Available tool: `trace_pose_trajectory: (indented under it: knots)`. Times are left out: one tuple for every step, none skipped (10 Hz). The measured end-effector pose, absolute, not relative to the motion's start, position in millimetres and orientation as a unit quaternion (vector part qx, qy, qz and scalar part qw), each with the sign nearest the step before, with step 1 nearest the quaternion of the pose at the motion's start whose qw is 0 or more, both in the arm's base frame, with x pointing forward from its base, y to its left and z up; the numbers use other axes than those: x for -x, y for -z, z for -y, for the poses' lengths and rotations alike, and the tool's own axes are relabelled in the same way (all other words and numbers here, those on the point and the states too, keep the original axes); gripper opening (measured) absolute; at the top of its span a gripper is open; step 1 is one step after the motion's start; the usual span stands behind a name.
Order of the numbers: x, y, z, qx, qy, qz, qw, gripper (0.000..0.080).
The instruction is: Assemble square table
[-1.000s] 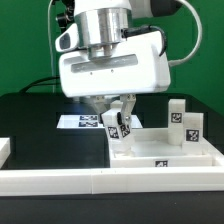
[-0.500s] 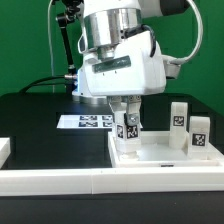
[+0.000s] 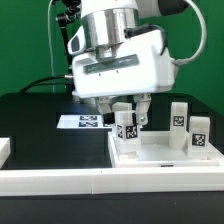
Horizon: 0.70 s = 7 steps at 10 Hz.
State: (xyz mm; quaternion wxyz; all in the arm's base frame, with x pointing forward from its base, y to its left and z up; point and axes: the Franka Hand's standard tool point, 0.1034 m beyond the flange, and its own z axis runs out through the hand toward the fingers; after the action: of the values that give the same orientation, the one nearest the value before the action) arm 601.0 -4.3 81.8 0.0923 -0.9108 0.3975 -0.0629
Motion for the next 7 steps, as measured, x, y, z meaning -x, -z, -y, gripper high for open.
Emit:
trace_pose_trajectory:
  knots:
    - [-600.0,-81.1,4.0,0.938,0.069,-0.328,0.087,0.0647]
    - [-598.9,-81.2,2.6,0.942,0.069,-0.316,0.086,0.0647]
    - [-597.4,-80.5,1.6,0.960,0.073,-0.258,0.081,0.0649]
    - [-597.2,-80.3,0.8,0.971,0.075,-0.213,0.077,0.0649]
    - [-597.1,-80.3,-1.1,0.978,0.076,-0.178,0.072,0.0649]
    - [-597.4,-80.5,-3.3,0.986,0.078,-0.129,0.064,0.0649]
    - [-597.6,-80.6,-5.4,0.990,0.080,-0.101,0.060,0.0649]
